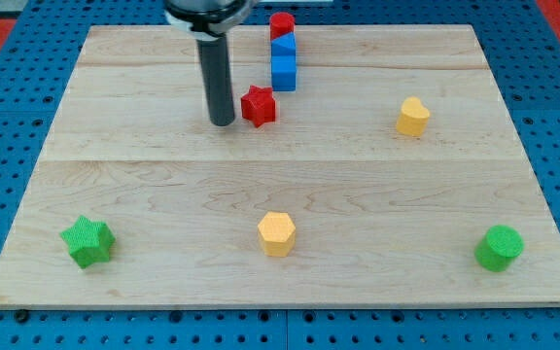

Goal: Move the red star to the bottom of blue cube

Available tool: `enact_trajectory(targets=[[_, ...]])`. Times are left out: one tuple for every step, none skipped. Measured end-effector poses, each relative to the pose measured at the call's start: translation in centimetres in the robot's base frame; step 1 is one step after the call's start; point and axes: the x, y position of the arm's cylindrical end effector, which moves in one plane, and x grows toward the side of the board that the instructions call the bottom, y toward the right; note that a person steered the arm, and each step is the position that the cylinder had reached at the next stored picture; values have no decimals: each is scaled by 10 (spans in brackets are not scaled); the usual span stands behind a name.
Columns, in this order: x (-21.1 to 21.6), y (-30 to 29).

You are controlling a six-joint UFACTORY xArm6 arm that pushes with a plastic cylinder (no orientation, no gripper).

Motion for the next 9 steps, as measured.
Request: enact_trajectory(targets=[[-14, -13], [-24, 10], [-23, 32], [-24, 39], [-24, 48], [-24, 51], [-24, 59], [-24, 64], [-1, 48]])
